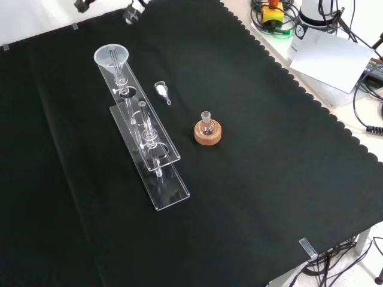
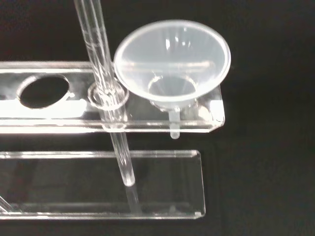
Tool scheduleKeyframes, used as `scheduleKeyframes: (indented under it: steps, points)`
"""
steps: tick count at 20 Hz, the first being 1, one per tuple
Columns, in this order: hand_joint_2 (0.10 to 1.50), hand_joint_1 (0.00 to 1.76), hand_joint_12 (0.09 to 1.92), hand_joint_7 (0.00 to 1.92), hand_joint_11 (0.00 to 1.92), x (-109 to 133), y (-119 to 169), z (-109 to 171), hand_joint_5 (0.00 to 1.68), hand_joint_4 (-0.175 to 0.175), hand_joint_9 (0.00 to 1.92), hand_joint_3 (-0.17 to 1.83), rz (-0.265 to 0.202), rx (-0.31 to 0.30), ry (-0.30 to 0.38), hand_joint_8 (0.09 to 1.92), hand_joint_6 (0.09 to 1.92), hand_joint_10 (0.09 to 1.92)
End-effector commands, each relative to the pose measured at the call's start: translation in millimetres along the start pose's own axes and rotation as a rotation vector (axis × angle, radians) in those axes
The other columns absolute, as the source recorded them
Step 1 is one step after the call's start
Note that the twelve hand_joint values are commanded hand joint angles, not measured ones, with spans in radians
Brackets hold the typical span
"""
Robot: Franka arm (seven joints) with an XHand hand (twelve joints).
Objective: Pick up the funnel from the transparent funnel stand.
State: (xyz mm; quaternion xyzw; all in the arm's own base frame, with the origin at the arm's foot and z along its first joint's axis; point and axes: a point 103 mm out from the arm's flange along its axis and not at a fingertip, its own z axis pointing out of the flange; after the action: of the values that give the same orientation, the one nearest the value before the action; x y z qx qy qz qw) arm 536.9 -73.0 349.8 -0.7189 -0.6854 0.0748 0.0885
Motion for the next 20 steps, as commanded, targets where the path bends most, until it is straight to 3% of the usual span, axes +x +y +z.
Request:
scheduleKeyframes:
  steps: [1,11,20]
  points:
    - [0.82,0.51,1.43,0.07,0.18,-7,44,41,0.14,0.006,0.22,0.27,-0.039,0.201,-0.017,0.6,0.09,0.72]
    - [0.72,0.59,1.44,0.04,0.31,-9,51,57,0.13,-0.024,0.23,0.31,-0.041,0.276,-0.058,0.68,0.09,0.79]
    - [0.66,0.62,1.44,0.05,0.35,-12,49,71,0.15,-0.03,0.25,0.41,-0.034,0.231,-0.118,0.7,0.09,0.8]
